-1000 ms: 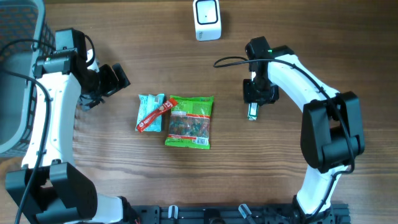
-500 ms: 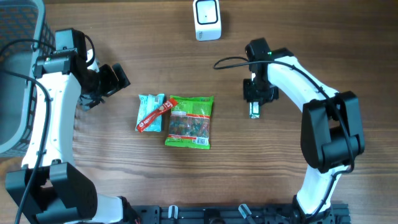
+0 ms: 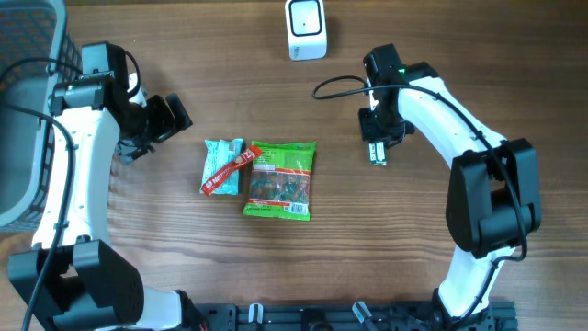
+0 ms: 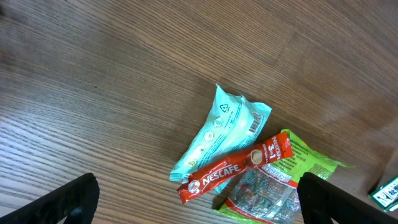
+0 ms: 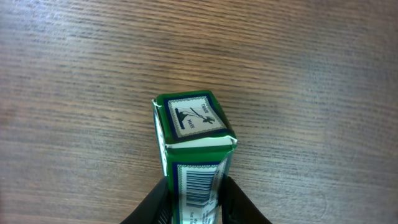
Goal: Scan the item barcode
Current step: 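Lift the green-white box with the right gripper, barcode toward scanner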
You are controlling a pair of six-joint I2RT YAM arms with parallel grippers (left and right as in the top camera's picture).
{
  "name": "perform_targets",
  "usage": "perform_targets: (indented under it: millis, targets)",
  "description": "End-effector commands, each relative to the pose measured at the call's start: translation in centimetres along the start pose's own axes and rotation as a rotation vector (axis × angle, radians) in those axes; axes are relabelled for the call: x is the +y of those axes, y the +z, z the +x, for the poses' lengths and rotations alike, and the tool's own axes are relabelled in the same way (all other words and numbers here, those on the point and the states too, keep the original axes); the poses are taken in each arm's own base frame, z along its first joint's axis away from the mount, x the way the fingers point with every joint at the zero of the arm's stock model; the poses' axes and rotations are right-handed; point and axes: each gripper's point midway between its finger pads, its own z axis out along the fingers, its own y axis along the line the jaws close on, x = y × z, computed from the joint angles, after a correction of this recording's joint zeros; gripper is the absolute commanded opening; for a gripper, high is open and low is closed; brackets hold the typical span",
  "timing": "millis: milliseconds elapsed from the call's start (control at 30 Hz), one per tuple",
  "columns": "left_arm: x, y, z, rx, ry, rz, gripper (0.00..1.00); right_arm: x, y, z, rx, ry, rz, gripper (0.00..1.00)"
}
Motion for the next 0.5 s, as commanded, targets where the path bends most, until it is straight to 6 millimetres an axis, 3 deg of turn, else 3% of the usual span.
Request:
perform_targets:
  millis: [0,100,467]
  targets:
    - [0.1,-0.3,0.0,-0.012,-0.009,0.002,1.0,0.0,-1.1,-1.0,-0.047,-0.154,-0.013,0.25]
    - [0.1,-0.3,0.0,-0.012,-0.009,0.002,1.0,-0.3,-0.4,-1.0,-0.05,-0.22,-0.011,0.26]
    - [0.1,-0.3,0.0,-0.012,-0.009,0.002,1.0,-2.9,0.2,-1.4,-0.063,-0.176,-0.003,0.34]
